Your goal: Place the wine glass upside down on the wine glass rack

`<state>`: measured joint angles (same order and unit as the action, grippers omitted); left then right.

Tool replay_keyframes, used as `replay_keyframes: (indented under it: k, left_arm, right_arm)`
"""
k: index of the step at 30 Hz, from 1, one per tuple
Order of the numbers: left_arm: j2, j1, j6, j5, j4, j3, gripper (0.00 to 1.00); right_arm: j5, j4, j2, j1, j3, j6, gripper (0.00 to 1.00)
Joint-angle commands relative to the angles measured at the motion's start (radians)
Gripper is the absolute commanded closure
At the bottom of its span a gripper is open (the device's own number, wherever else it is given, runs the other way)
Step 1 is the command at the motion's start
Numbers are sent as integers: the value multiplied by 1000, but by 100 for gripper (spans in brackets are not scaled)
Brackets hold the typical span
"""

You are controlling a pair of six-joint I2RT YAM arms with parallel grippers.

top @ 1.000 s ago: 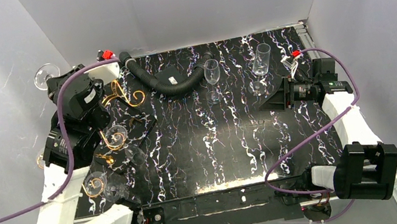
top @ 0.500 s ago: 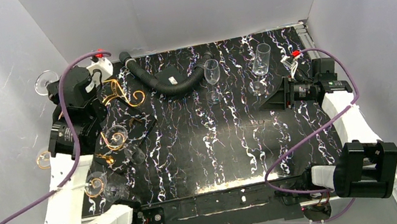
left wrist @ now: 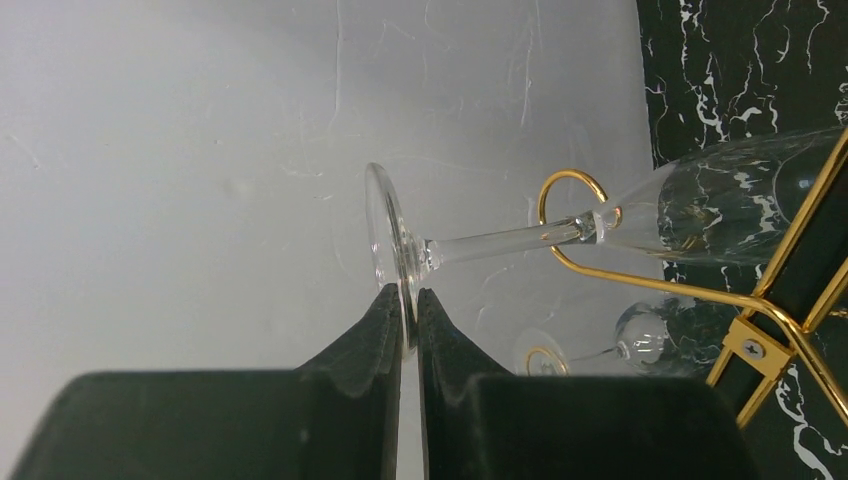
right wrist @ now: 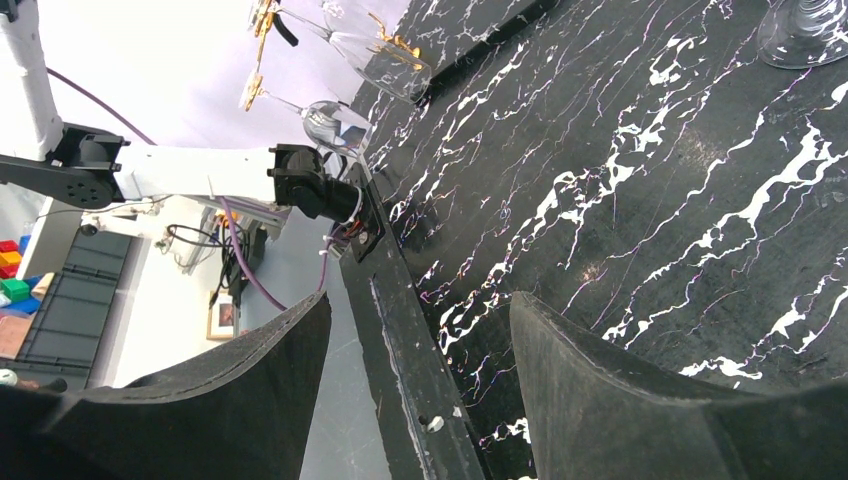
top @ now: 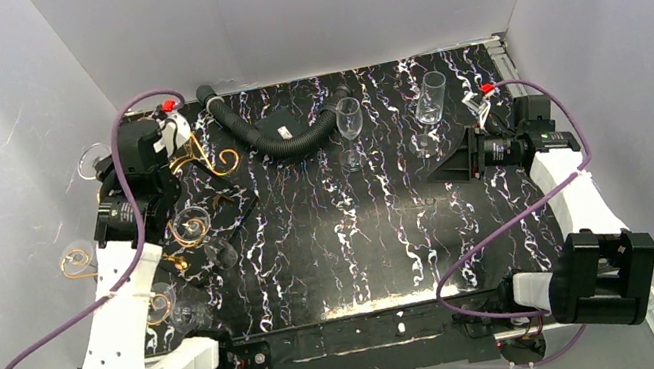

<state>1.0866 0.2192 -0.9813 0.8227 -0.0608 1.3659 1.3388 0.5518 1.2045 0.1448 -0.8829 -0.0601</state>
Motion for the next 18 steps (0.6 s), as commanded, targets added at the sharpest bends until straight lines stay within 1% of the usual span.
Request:
replay_keyframes:
  k: [1,9,12,18]
  left_arm:
    - [-34,-19,43,11,32,-23,100]
    - [-68,-58,53,-7,55,-130,100]
    - [-81,-75,59,-14,99,-177,100]
    - [-85,-93,58,-16,133,-216,100]
  right_arm:
    - [28,10,0,7,-49,-20,26]
    - [35,17,1,7,-52,-24,26]
    - [35,19,1,8,-52,-26,26]
    - [36,20,1,9,-53,-27,26]
